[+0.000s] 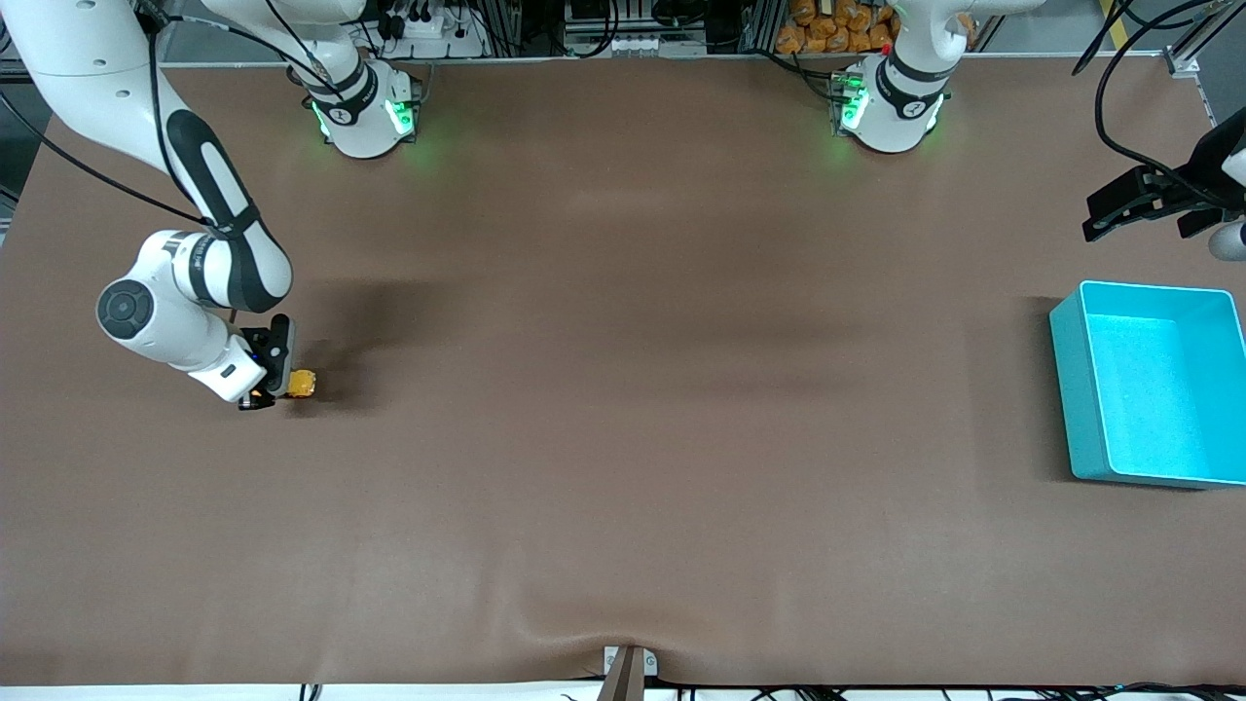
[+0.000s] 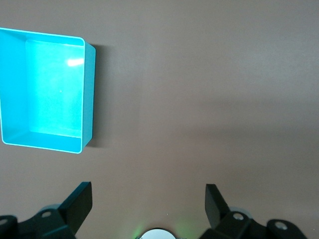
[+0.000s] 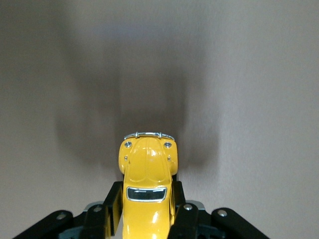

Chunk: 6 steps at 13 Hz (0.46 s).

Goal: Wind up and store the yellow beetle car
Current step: 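Pull the held car backward along the table with the right gripper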

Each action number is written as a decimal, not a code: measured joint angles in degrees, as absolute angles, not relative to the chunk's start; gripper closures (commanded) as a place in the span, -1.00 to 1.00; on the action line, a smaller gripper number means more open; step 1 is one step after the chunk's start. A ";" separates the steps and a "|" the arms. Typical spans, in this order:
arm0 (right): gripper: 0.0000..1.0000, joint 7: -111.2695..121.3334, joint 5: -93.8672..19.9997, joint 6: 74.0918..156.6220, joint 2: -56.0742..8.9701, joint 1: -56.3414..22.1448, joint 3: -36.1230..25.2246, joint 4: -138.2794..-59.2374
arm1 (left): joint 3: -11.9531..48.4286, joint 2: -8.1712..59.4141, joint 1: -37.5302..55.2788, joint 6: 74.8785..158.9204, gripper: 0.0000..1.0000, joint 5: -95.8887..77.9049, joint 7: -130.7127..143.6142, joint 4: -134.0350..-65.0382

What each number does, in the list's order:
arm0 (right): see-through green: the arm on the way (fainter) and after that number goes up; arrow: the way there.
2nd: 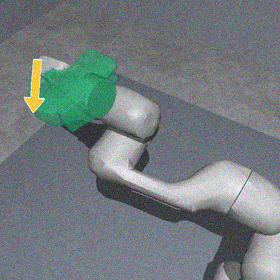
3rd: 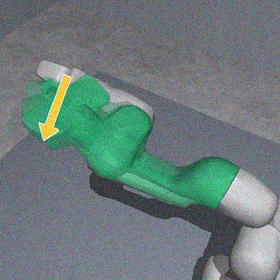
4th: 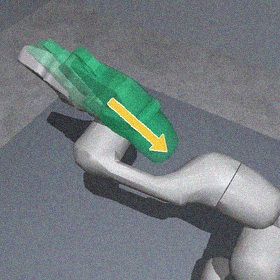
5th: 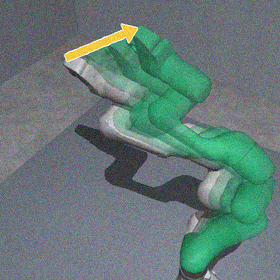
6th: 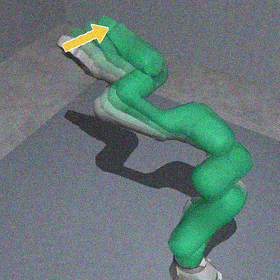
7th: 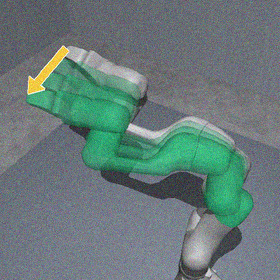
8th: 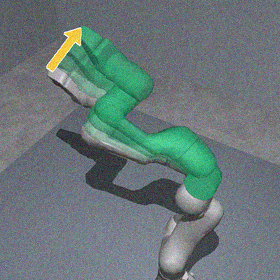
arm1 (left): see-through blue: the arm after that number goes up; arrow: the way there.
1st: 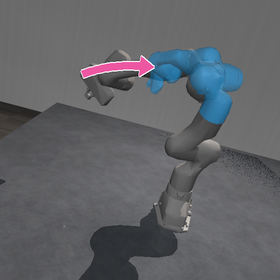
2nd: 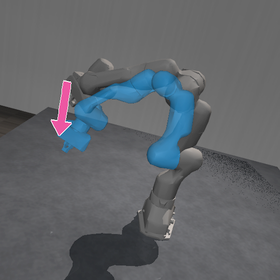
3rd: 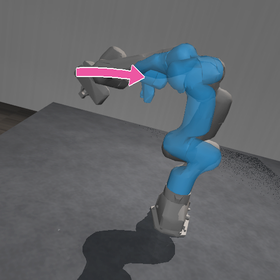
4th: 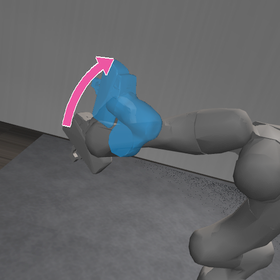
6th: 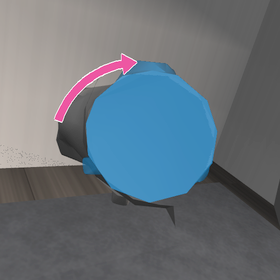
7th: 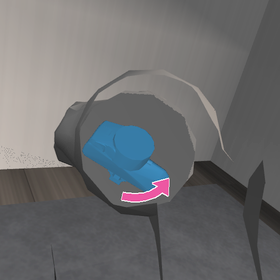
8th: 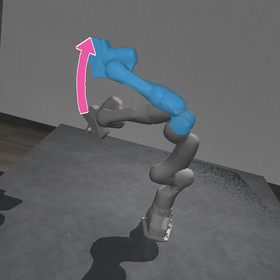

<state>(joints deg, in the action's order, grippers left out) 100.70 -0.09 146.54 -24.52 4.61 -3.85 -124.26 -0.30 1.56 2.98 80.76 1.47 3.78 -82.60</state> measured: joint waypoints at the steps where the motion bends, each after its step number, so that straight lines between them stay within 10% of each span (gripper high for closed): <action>1: 1.00 101.91 -0.09 146.29 -24.85 5.29 -3.90 -123.71 | -0.30 1.56 2.98 80.76 -1.00 1.47 3.78 -82.61; 6: 1.00 103.07 -0.09 145.51 -25.53 6.89 -4.03 -122.43 | -0.30 1.56 2.98 80.76 -1.00 1.47 3.78 -82.61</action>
